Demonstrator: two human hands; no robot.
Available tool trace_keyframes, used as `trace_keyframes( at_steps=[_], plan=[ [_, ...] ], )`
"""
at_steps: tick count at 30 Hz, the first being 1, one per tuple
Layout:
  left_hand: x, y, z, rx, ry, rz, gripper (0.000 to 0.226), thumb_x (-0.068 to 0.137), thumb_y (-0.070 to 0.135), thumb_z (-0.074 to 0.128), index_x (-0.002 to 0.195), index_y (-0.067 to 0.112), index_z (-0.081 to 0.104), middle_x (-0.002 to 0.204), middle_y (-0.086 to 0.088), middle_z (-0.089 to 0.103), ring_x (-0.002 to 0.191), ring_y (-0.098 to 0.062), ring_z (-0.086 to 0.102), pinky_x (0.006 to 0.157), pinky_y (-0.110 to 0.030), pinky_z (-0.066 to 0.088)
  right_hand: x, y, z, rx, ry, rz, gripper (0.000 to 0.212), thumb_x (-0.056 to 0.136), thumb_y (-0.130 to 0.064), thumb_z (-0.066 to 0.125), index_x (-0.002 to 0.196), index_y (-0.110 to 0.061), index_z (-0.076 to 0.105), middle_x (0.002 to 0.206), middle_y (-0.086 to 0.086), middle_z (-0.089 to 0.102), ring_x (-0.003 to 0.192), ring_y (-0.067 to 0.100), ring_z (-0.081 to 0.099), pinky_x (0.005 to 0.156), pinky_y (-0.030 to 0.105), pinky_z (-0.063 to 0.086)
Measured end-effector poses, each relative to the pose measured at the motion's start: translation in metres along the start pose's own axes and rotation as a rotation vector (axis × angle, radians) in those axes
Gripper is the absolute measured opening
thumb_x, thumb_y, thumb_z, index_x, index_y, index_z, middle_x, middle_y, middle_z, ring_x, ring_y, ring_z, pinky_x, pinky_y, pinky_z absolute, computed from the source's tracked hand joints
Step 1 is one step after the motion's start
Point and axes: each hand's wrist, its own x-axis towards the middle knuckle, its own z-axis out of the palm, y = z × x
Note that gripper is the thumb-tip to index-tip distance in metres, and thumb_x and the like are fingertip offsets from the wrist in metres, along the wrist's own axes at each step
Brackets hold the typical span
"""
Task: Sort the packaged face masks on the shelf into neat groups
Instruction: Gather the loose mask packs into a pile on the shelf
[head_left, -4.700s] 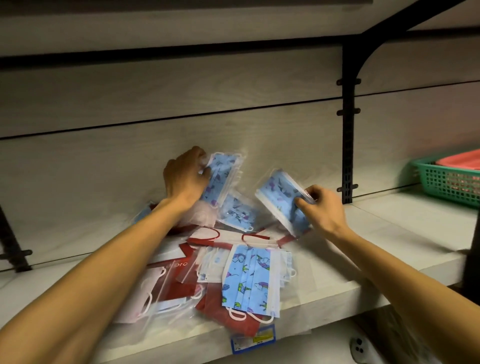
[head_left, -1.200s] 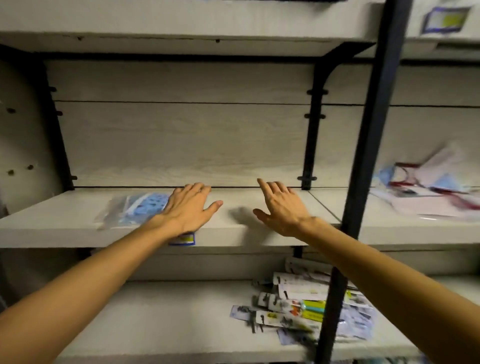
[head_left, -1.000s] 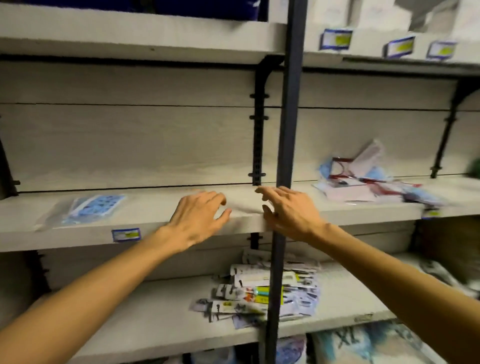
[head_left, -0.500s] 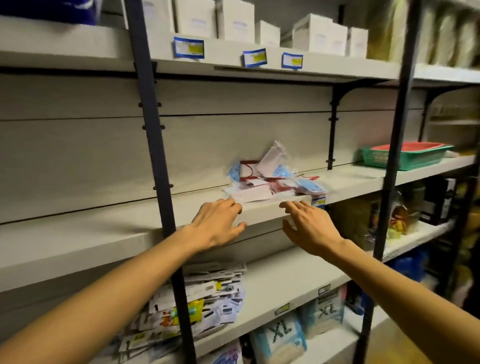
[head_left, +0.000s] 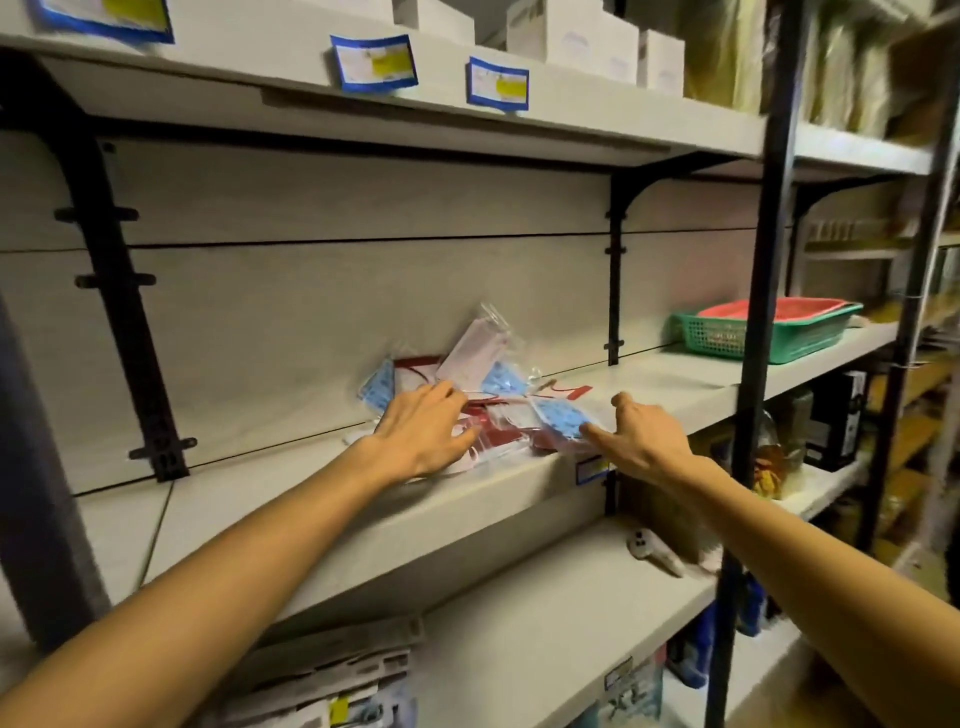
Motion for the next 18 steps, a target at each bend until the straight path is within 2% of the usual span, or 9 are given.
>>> trace_keyframes(
  at_steps=[4, 6, 9, 13, 18],
  plan=[
    [0.037, -0.01, 0.02, -0.033, -0.019, -0.034, 0.047, 0.099, 0.056, 0.042, 0.123, 0.019, 0.056, 0.128, -0.003, 0.056, 0.111, -0.026, 0.057, 0.082, -0.04, 0.043, 0.044, 0.006, 0.019, 0.013, -0.115, 0.073, 0.078, 0.083, -0.082, 0.049, 0.117, -0.012, 0.049, 0.112, 0.012, 0.066, 0.097, 0.03, 0.061, 0.079, 0.038, 0.052],
    [0.051, -0.013, 0.032, -0.039, -0.034, -0.033, 0.044, 0.099, 0.056, 0.042, 0.12, 0.02, 0.054, 0.125, -0.003, 0.056, 0.108, -0.024, 0.056, 0.079, -0.04, 0.04, 0.06, 0.006, 0.029, 0.016, -0.153, 0.068, 0.077, 0.079, -0.085, 0.05, 0.111, -0.016, 0.049, 0.105, 0.007, 0.066, 0.089, 0.024, 0.062, 0.076, 0.036, 0.054],
    [0.075, -0.019, 0.045, -0.066, -0.056, -0.051, 0.043, 0.099, 0.056, 0.042, 0.121, 0.02, 0.053, 0.127, -0.002, 0.057, 0.112, -0.024, 0.055, 0.083, -0.042, 0.043, 0.081, 0.006, 0.044, 0.087, -0.163, 0.062, 0.072, 0.074, -0.078, 0.064, 0.107, -0.018, 0.044, 0.102, 0.004, 0.063, 0.09, 0.023, 0.06, 0.074, 0.036, 0.053],
    [0.112, -0.022, 0.061, -0.047, -0.093, -0.07, 0.053, 0.097, 0.057, 0.044, 0.133, 0.019, 0.052, 0.135, -0.004, 0.058, 0.121, -0.028, 0.056, 0.09, -0.043, 0.047, 0.12, 0.011, 0.055, 0.178, -0.167, 0.11, 0.083, 0.066, -0.064, 0.082, 0.119, -0.012, 0.047, 0.112, 0.007, 0.059, 0.103, 0.027, 0.057, 0.075, 0.035, 0.047],
    [0.145, -0.019, 0.077, -0.012, -0.23, -0.088, 0.058, 0.092, 0.056, 0.053, 0.139, 0.021, 0.05, 0.141, -0.005, 0.058, 0.126, -0.03, 0.056, 0.098, -0.044, 0.049, 0.173, 0.025, 0.071, 0.261, -0.232, 0.093, 0.077, 0.063, -0.053, 0.087, 0.118, -0.01, 0.053, 0.118, 0.01, 0.061, 0.105, 0.027, 0.06, 0.074, 0.033, 0.045]
  ],
)
